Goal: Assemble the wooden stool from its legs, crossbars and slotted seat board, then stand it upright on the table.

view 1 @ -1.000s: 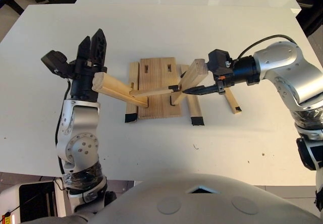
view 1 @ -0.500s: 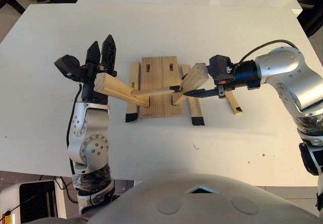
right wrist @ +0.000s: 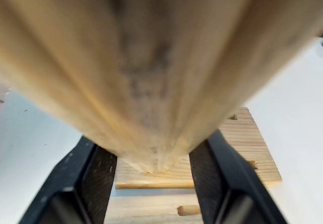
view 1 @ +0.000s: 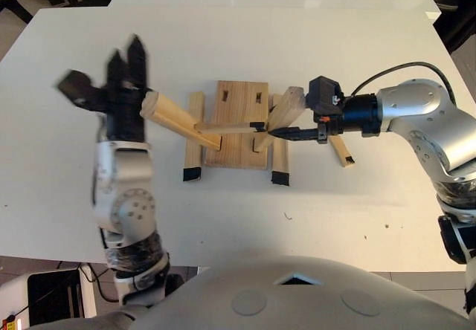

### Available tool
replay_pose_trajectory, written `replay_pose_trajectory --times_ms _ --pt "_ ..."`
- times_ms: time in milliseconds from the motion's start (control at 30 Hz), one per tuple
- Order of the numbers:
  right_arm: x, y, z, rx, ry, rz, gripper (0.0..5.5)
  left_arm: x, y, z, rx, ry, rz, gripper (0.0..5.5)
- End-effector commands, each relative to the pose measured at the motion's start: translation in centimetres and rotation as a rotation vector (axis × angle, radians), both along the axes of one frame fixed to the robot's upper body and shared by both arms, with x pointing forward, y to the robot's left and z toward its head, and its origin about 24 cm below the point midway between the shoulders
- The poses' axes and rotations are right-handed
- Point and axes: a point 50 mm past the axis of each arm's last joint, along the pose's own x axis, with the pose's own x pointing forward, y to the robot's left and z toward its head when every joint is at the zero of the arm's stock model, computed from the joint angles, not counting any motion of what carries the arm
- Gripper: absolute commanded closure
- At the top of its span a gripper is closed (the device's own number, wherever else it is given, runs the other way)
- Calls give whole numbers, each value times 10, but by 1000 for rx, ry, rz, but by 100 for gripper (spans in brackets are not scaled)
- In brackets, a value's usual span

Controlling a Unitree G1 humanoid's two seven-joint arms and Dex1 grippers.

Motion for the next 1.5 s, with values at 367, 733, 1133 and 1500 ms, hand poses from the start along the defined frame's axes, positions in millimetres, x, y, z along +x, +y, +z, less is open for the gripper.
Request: replay_pose_trajectory --times_ms 367,733,1133,1500 --pt "-3 -12 -16 -85 115 -71 349 -51 -106 44 335 3 -641 374" --pt "-6 -10 -18 -192 -68 -17 349 -45 -112 -40 429 382 -567 549" --pt "-13 1 -17 -132 2 20 349 -34 -136 -82 447 500 -629 550" --pt "-8 14 0 -72 56 32 349 -27 -134 -79 463 490 -613 550"
